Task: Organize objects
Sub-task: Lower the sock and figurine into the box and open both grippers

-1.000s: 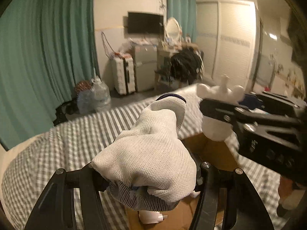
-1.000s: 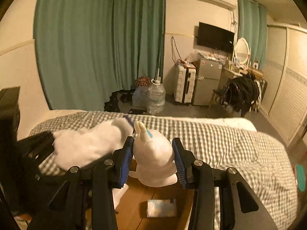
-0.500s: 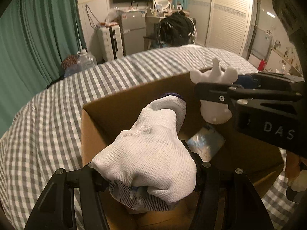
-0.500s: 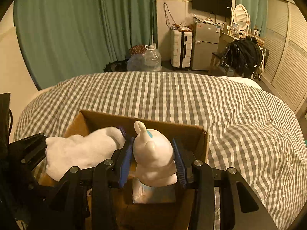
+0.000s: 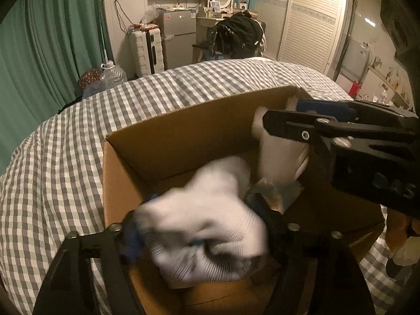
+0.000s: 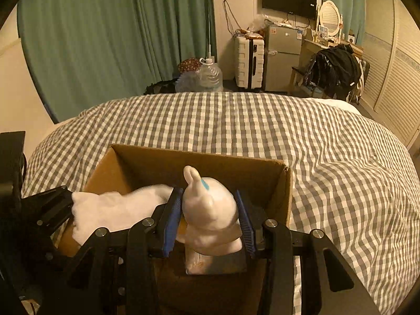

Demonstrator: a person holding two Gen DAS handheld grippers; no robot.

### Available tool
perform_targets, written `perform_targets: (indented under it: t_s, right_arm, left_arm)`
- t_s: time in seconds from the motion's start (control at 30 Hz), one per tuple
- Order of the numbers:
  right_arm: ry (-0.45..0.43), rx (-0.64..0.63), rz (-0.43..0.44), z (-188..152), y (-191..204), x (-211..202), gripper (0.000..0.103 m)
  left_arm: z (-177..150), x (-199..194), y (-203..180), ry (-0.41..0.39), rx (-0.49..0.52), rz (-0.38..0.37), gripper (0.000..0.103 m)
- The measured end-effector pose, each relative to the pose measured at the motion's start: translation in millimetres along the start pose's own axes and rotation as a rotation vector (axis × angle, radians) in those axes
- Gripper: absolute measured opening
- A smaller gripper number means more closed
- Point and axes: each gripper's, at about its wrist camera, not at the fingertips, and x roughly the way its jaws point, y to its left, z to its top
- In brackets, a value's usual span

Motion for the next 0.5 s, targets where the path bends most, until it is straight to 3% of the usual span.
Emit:
perform_targets:
  t_s: [0.07, 0.3, 0.5]
  right_arm:
    - [-0.021, 0.006, 0.005, 1.1, -0.3, -6.4, 0.066]
    - [-0.093, 0.03, -0.002, 5.6, 0.4, -37.1, 0.079]
    - [-0.195, 0.027, 0.001, 4.0, 8.7, -86.5, 0.083]
  left_arm:
    - [-0.3, -6.6, -0.9, -0.019, 0.004, 0.001, 0.084]
    - [10.7, -32.0, -1.2, -0.066, -0.003, -0.01, 0.088]
    - [6.2, -83.5, 2.6, -0.152, -0.029, 0.008, 0.09]
